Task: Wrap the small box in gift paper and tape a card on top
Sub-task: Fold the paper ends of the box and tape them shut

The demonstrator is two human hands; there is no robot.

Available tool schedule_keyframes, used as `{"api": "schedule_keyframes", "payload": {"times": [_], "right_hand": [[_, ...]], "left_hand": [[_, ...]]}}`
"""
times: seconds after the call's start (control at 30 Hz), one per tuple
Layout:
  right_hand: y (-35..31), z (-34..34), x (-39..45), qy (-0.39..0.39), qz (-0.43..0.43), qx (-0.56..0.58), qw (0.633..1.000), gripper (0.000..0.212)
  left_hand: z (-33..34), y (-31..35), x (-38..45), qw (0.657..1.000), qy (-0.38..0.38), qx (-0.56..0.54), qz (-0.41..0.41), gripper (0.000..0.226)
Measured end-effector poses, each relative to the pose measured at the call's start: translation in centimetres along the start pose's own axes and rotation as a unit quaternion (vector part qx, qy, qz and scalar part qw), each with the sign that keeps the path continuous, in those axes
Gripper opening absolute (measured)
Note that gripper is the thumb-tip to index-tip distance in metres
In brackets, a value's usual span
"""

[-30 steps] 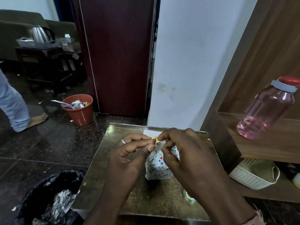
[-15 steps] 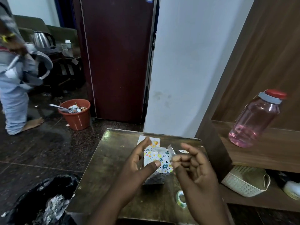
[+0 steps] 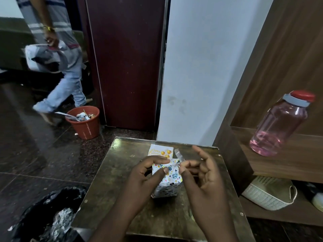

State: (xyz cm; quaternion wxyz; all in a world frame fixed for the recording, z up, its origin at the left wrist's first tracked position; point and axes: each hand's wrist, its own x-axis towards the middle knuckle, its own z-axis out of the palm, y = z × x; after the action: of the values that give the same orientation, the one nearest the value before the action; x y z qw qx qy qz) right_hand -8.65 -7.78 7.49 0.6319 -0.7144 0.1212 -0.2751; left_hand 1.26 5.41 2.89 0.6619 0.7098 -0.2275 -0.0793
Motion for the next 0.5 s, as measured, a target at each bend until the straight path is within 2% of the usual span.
{"api": "schedule_keyframes", "payload": {"times": [0.17,0.27,0.37,0.5], "right_hand": [[-1.5,-0.5,0.4,0.020,0.099,0.134,0.986,0.030],[-1.7,0.0,0.1,0.013,0.153,0.180,0.971,0.019],[-1.6,0.5,-0.1,0.016,0.187,0.184,0.965,0.015],[-1.4,0.7,-0.2,0.025,0.211,0.184,0.960,0.012]], "left_hand": [[-0.1,-0.5,0.0,0.997,0.013,0.052,0.053,0.004],[-0.3,-0.7,0.0,0.989,0.018,0.097,0.107,0.020],[-0.5,-1.0,-0.1,0.979,0.018,0.131,0.153,0.027],[-0.6,-1.7,-0.1,0.971,0.018,0.164,0.173,0.036]]}}
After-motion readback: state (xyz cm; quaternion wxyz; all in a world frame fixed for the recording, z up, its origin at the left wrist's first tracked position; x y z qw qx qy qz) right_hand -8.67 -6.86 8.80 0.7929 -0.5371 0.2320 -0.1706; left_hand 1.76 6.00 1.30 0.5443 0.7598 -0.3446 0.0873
